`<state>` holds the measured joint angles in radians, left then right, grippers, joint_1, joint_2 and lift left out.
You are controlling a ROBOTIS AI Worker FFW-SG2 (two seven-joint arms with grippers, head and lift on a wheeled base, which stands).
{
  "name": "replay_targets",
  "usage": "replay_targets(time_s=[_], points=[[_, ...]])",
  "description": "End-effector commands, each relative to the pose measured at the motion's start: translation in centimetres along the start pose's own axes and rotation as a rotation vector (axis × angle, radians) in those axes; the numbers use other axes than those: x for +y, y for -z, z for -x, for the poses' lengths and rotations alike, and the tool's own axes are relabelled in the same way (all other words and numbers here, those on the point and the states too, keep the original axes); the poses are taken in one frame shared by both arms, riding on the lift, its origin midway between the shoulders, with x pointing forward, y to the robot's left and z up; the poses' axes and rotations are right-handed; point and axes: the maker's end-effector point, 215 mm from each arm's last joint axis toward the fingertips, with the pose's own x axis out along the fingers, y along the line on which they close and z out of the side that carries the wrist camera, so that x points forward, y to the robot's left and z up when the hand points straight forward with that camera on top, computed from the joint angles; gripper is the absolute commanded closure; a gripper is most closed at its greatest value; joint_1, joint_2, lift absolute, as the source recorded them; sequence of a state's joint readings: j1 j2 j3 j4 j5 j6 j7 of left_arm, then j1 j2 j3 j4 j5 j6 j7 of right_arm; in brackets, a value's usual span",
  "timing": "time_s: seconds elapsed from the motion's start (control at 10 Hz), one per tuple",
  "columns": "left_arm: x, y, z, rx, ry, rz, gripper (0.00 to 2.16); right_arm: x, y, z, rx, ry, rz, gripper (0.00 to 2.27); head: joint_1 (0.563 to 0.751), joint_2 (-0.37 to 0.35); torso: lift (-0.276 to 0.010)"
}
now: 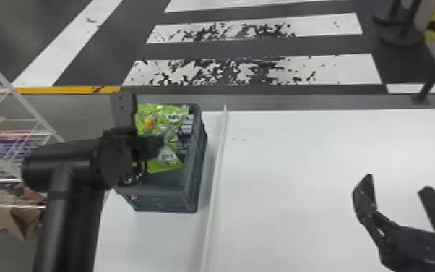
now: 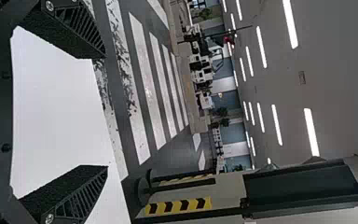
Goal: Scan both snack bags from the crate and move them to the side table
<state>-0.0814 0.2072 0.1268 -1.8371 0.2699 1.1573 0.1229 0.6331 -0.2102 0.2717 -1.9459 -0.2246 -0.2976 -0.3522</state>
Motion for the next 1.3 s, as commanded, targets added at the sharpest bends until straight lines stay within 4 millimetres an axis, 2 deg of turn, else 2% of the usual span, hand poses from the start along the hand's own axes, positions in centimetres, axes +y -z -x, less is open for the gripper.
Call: replay_targets(time_s=[0.0,0.3,0.5,0.6,0.9,1.2], points=[[-0.9,-0.8,1.6,-0.009,0.026,-0.001,1.89,-0.8,-0.4,0.2,-0.006,0.013,0.006,0.08,0.695,0.189,-0.029],[-1.1,-2.0,4.1,-0.042,0.033,-0.012,1.89,-2.3,-1.5,0.2,-0.026,0.044,0.011,0.08,0.695,0.15,-0.029],[0.1,-2.0,5.0,-0.059,0.013,-0.005,1.89,-2.5,-1.4,0.3,-0.024,0.046,0.015,0.08,0.695,0.145,-0.029],[0.0,-2.8,5.9,-0.085,0.017,-0.009,1.89,-2.3,-1.3,0.2,-0.022,0.043,0.016,0.08,0.695,0.148,-0.029],[-2.8,-4.5,8.8,-0.143,0.093,-0.016,1.89,-3.3,-1.8,0.2,-0.037,0.071,0.026,0.08,0.695,0.14,-0.029],[-6.5,-3.9,9.9,-0.137,0.187,-0.015,1.89,-5.5,-3.0,0.2,-0.071,0.126,0.033,0.08,0.695,0.081,-0.029]])
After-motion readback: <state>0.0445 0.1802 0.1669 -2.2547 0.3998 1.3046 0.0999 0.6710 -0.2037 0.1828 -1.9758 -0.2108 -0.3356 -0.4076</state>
